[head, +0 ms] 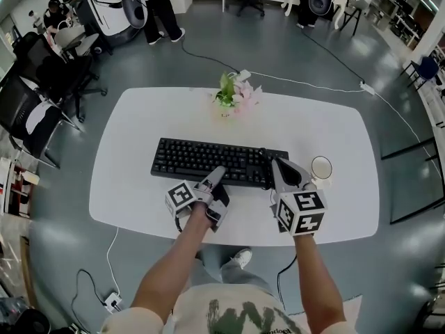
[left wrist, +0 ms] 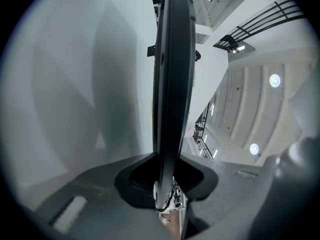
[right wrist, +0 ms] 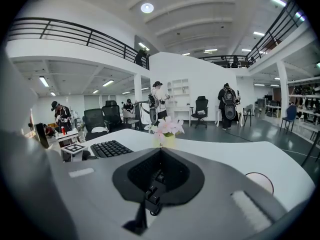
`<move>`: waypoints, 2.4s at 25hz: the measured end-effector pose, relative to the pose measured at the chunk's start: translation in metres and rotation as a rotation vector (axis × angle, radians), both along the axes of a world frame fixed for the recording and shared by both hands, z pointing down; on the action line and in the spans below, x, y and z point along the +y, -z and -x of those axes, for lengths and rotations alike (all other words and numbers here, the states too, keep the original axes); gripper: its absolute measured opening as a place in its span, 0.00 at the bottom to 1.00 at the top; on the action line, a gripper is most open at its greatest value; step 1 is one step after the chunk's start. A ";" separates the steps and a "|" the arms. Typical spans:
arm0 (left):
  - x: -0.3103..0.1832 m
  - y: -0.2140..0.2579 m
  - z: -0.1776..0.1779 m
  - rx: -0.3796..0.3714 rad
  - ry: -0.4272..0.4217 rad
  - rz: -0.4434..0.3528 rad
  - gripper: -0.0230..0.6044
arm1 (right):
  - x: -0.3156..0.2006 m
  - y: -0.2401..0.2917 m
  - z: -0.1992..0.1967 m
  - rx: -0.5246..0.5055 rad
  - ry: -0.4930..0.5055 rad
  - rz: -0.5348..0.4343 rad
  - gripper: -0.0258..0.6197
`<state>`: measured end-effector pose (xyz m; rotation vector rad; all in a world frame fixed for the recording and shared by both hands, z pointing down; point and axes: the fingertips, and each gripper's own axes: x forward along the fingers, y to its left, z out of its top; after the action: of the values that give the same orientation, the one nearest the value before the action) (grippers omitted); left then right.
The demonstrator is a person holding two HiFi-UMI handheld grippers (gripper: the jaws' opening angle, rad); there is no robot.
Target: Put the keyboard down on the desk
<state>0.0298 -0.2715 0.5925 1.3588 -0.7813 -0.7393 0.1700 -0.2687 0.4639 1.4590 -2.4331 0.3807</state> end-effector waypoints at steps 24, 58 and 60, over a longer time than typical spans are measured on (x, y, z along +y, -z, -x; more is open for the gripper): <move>-0.006 -0.016 0.002 0.041 0.067 0.159 0.23 | 0.001 -0.017 0.006 -0.028 0.013 0.046 0.04; 0.002 -0.019 0.000 -0.143 0.103 0.525 0.80 | 0.012 -0.020 0.006 -0.067 0.071 0.066 0.04; 0.005 -0.019 0.001 -0.135 0.109 0.528 0.80 | 0.012 -0.019 0.006 -0.067 0.075 0.066 0.04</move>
<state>0.0289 -0.2661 0.6118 0.8981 -1.0764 -0.4788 0.1638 -0.2565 0.4831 1.3440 -2.4948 0.4959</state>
